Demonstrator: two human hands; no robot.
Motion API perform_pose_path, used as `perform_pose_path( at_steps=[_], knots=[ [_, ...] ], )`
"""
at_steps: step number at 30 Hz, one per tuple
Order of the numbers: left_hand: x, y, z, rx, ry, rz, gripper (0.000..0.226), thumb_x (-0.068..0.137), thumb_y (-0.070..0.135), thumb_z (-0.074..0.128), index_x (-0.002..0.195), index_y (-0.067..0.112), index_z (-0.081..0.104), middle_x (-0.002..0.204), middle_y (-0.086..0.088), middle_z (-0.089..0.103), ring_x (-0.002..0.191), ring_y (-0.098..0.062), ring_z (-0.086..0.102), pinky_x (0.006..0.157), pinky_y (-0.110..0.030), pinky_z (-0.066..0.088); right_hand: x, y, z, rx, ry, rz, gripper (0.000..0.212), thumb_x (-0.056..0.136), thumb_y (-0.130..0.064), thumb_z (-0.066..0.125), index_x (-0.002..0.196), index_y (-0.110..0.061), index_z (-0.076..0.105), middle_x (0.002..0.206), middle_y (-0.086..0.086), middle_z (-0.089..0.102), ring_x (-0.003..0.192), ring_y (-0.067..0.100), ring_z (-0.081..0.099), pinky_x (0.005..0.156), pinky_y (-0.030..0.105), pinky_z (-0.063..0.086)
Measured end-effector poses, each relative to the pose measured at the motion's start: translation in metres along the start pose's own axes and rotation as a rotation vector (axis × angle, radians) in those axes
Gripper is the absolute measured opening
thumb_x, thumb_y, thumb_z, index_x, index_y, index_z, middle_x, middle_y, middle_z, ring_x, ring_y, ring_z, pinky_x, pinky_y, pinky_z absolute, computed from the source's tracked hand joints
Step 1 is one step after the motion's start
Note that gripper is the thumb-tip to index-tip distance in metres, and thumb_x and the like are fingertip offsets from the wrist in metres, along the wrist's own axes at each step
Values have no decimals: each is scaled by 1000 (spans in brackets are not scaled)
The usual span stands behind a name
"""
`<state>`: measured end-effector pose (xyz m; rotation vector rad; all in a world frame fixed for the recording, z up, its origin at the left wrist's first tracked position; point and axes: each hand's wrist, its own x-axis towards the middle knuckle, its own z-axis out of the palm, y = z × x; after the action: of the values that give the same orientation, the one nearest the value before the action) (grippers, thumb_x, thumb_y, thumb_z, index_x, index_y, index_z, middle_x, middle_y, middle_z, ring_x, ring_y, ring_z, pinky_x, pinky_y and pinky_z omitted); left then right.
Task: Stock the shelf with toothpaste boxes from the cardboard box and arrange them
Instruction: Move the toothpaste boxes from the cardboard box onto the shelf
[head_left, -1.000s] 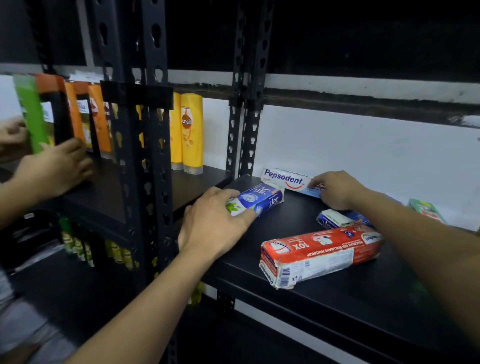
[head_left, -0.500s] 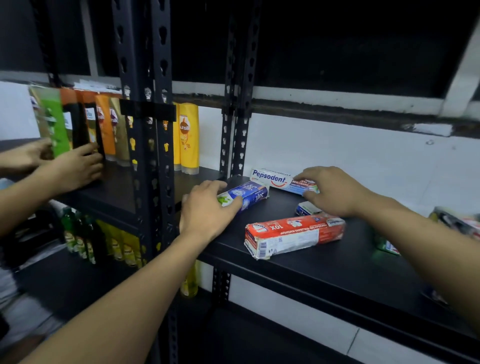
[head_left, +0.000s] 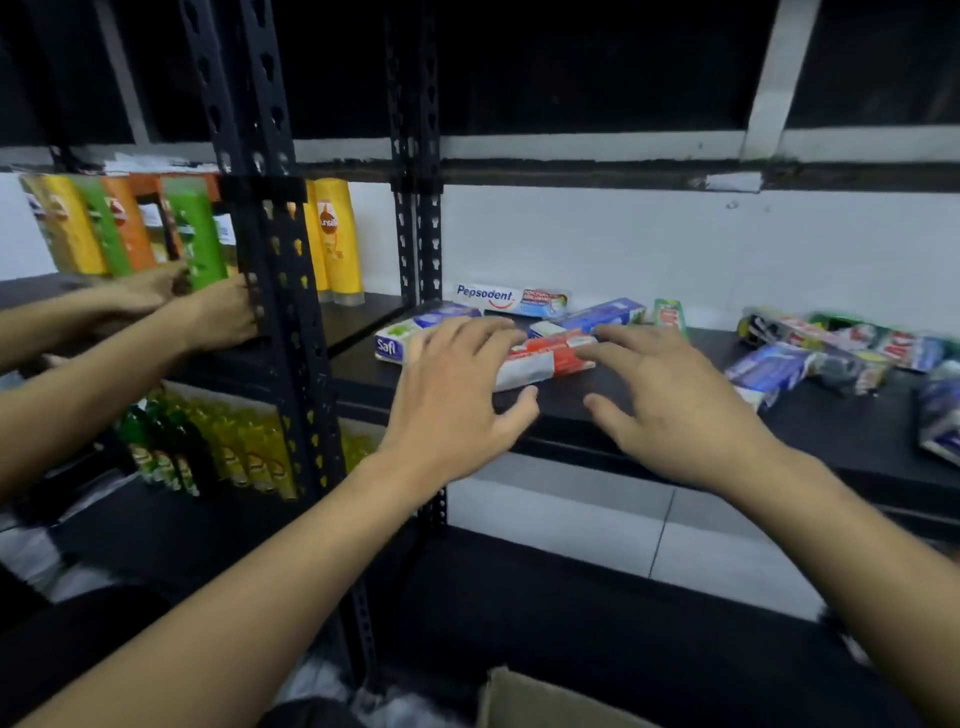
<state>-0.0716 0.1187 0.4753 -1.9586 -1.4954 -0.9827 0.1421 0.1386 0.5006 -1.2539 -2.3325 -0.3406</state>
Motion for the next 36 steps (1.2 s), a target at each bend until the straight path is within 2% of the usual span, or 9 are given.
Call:
perform_pose_path(
  at_steps=[4, 9, 14, 17, 21, 24, 27, 30, 36],
  knots=[
    [-41, 35, 9, 9, -119, 84, 51, 83, 51, 56, 127, 26, 60, 133, 9, 56, 124, -16, 48, 103, -39, 32, -60, -4, 12, -44, 19, 49, 50, 88, -36, 60, 136, -23, 55, 145, 2, 48, 133, 29, 40, 111, 45, 35],
    [-108, 68, 47, -53, -323, 92, 49, 86, 50, 52, 129, 26, 57, 132, 10, 55, 122, -16, 46, 101, -36, 31, -137, 1, 55, 6, -68, 144, 47, 91, -34, 57, 136, -23, 54, 145, -1, 46, 132, 25, 37, 108, 43, 36],
    [-193, 91, 96, -95, -540, 80, 49, 85, 48, 54, 128, 25, 58, 130, 8, 57, 119, -18, 49, 99, -38, 34, -218, 10, 119, 67, -266, 245, 48, 91, -32, 56, 138, -23, 53, 146, 1, 47, 130, 25, 40, 108, 42, 37],
    [-246, 97, 124, -108, -726, 62, 51, 87, 49, 53, 133, 26, 53, 134, 8, 53, 120, -18, 47, 100, -39, 34, -262, 17, 156, 96, -435, 315, 52, 90, -33, 57, 140, -25, 50, 147, -1, 45, 130, 26, 40, 108, 40, 38],
    [-310, 99, 155, -80, -969, 0, 52, 87, 54, 45, 128, 23, 52, 133, 3, 54, 122, -22, 47, 104, -43, 34, -312, 27, 199, 127, -633, 393, 49, 88, -34, 56, 136, -25, 52, 143, 1, 48, 124, 28, 45, 102, 37, 42],
    [-349, 101, 173, -104, -1112, -47, 49, 88, 50, 49, 131, 25, 49, 133, 2, 53, 121, -24, 47, 100, -40, 40, -343, 31, 227, 149, -756, 449, 43, 88, -34, 52, 130, -21, 55, 135, 3, 54, 118, 31, 49, 95, 39, 47],
    [-376, 106, 187, -125, -1201, -97, 49, 88, 45, 53, 133, 25, 49, 133, 0, 53, 121, -25, 50, 96, -37, 42, -369, 33, 255, 217, -848, 512, 48, 89, -34, 55, 136, -23, 52, 134, 4, 55, 122, 29, 50, 95, 38, 48],
    [-394, 109, 205, -128, -1284, -139, 44, 87, 43, 54, 126, 22, 52, 128, -3, 56, 118, -27, 52, 92, -38, 43, -387, 35, 283, 298, -942, 587, 53, 89, -32, 58, 139, -22, 49, 138, 8, 54, 126, 27, 49, 98, 35, 47],
    [-430, 112, 249, -221, -1401, -272, 44, 83, 43, 55, 122, 22, 54, 120, -6, 61, 108, -31, 60, 87, -38, 50, -418, 32, 336, 409, -1094, 655, 52, 86, -31, 58, 137, -24, 52, 129, 9, 59, 116, 29, 56, 95, 37, 50]
  ],
)
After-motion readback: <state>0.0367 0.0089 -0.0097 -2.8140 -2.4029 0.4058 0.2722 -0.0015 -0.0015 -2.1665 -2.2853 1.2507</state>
